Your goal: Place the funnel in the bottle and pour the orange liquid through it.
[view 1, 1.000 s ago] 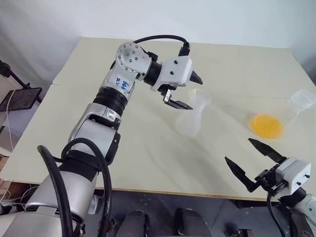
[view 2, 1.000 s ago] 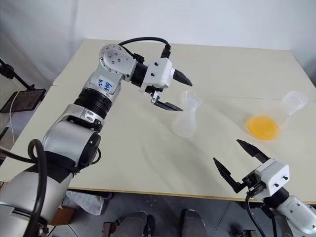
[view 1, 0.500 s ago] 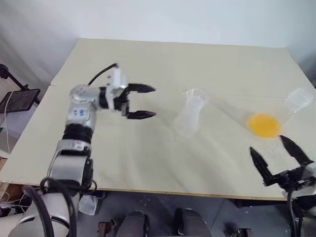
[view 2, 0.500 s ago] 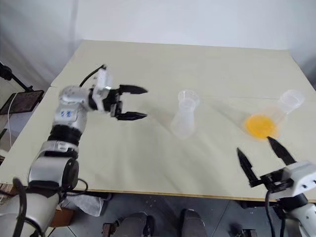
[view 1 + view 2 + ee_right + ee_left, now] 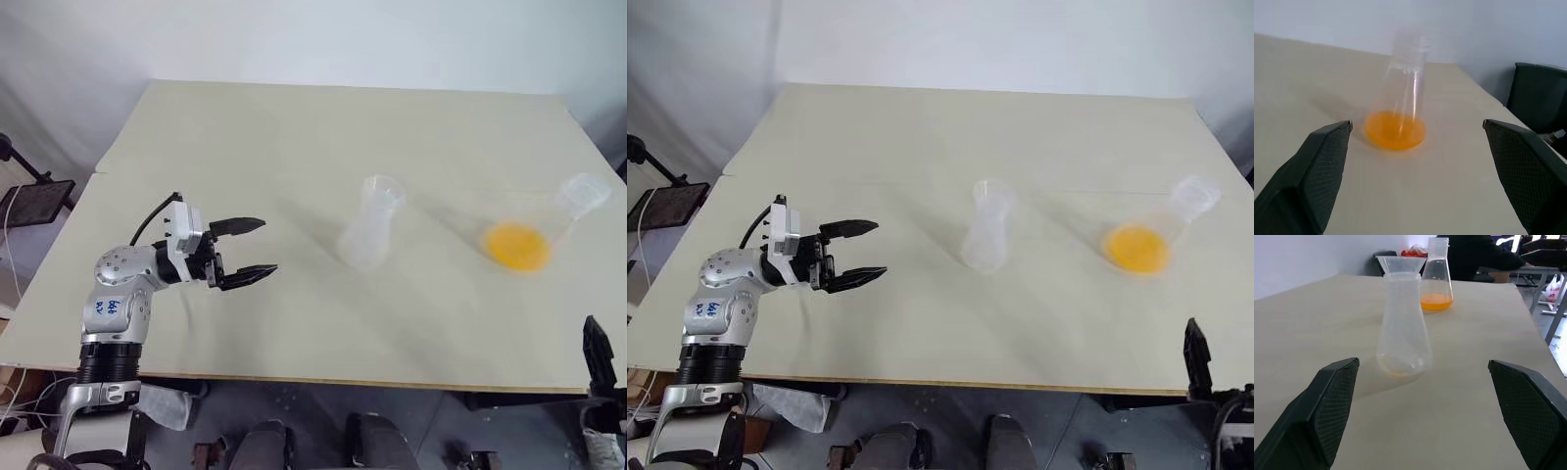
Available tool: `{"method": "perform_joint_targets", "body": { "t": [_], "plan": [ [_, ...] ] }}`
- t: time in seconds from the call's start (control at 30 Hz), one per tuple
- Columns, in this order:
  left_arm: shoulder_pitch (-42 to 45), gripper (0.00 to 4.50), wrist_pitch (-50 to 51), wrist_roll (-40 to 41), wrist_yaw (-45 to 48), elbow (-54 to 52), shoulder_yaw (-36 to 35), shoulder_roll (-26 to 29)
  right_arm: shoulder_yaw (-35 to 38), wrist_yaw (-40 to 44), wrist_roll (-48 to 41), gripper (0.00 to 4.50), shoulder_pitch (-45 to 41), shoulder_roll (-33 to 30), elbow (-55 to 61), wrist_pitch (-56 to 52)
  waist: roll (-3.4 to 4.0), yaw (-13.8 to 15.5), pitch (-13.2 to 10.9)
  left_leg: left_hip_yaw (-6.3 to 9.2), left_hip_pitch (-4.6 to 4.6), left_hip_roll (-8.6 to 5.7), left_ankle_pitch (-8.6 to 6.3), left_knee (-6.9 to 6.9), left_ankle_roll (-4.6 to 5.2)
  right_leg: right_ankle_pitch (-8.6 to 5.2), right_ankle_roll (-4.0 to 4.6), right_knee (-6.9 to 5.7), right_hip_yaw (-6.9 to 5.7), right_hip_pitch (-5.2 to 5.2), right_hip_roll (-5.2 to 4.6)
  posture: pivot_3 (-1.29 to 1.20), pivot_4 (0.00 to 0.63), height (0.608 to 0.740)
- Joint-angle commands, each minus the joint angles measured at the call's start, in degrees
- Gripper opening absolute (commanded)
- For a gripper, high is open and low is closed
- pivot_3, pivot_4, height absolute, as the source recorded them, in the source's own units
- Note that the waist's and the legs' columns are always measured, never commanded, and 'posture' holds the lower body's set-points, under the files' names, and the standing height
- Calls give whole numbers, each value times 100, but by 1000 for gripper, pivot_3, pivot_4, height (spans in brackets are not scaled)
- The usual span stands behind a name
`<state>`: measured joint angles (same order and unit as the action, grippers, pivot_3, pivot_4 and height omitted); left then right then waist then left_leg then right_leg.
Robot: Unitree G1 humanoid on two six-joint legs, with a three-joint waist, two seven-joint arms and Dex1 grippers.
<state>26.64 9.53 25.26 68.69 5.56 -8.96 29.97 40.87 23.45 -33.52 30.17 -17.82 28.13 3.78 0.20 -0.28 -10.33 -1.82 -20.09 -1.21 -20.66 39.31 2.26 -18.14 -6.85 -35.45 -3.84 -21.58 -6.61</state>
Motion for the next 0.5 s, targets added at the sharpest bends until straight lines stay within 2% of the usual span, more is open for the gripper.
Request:
{"method": "perform_joint_targets", "body": {
  "t": [0.03,0.13,0.27,0.5],
  "plan": [
    [-48,4489,61,193,-151,-375,-38,49,-13,-77,-48,4500,-336,-419,-83,-355,3,9,2,-2,1,1,0,-2,0,0,1,0,3,-1,0,0,150,740],
    [-168,4489,106,215,-259,-565,1,36,-119,-249,140,4500,-1135,-1095,-646,-935,5,12,3,-2,-1,1,0,-6,0,-1,2,-2,2,-6,0,0,150,740],
    [-312,4489,219,294,-428,-872,48,35,-255,-301,259,4500,-2057,-1638,-1463,-1353,5,29,3,-7,-4,-2,2,-8,4,-1,2,2,5,-10,-2,0,150,740],
    [-752,4489,467,451,-680,-1353,-45,126,-548,-420,495,4500,-3304,-1834,-2378,-1554,6,21,2,-5,-9,-2,2,-8,4,-1,2,5,-2,-10,-1,0,150,740]
  ]
}}
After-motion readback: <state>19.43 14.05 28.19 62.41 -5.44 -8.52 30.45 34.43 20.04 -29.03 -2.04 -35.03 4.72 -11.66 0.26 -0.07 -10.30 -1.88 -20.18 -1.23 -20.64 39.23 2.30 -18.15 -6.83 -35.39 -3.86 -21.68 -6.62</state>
